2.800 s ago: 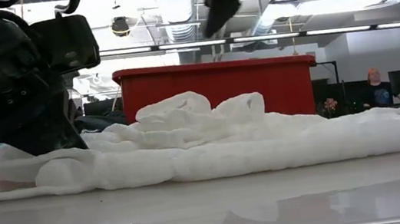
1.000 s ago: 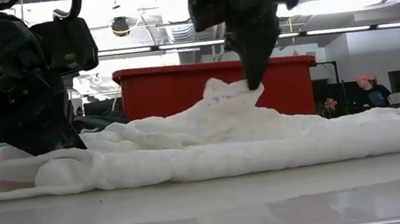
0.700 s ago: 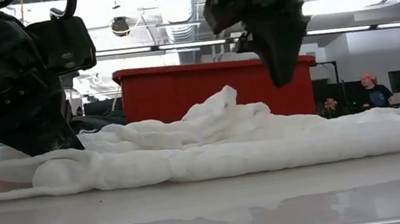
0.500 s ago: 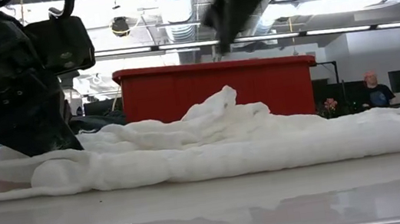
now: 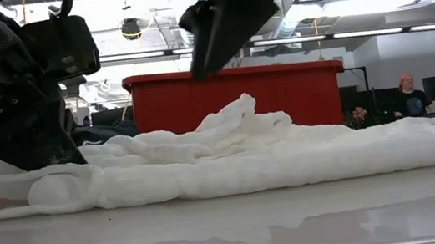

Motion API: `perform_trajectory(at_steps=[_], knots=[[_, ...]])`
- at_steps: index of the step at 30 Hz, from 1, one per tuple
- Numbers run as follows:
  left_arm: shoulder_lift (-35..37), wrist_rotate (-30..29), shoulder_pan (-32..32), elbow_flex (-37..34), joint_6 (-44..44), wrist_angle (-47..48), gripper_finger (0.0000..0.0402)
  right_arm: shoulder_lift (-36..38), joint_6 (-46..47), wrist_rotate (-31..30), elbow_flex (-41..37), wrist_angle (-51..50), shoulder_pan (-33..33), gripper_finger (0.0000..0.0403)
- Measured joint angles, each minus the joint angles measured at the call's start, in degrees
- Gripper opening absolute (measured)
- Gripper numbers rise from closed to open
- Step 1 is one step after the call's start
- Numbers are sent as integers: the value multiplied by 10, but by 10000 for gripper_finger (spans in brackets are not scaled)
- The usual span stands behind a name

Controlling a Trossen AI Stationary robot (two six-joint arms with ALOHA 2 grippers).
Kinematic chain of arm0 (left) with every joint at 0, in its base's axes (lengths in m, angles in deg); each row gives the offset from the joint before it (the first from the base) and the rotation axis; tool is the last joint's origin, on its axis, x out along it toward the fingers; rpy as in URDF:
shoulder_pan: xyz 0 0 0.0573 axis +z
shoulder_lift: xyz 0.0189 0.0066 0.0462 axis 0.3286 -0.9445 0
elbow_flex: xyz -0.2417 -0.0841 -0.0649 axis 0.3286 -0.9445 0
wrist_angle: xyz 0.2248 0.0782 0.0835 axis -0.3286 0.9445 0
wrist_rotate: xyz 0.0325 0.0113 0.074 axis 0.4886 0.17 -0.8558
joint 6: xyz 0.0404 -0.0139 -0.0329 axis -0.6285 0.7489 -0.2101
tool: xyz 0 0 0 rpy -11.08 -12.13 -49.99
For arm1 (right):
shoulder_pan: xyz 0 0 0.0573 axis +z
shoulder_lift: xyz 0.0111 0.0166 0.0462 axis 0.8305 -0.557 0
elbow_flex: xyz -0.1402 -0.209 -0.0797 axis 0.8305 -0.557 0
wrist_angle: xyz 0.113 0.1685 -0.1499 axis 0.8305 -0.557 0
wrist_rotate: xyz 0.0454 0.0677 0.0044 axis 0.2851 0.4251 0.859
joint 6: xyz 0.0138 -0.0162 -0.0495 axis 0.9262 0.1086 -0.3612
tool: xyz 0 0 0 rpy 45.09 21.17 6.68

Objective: Fold laundry
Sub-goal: Fold the white dress

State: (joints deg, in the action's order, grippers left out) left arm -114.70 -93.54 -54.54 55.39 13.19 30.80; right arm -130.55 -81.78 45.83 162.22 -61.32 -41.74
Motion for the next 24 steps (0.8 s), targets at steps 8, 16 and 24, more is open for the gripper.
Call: perform_trajectory(at_steps=[8, 16, 24], knots=[[0, 0, -1, 0, -11, -13, 0, -44, -12, -6, -1, 20, 4, 206], [0, -1, -1, 0, -19, -17, 0, -63, -8, -9, 0, 11, 4, 188], [0, -3, -1, 0, -19, -17, 0, -81, 7, -13, 0, 11, 3, 117]])
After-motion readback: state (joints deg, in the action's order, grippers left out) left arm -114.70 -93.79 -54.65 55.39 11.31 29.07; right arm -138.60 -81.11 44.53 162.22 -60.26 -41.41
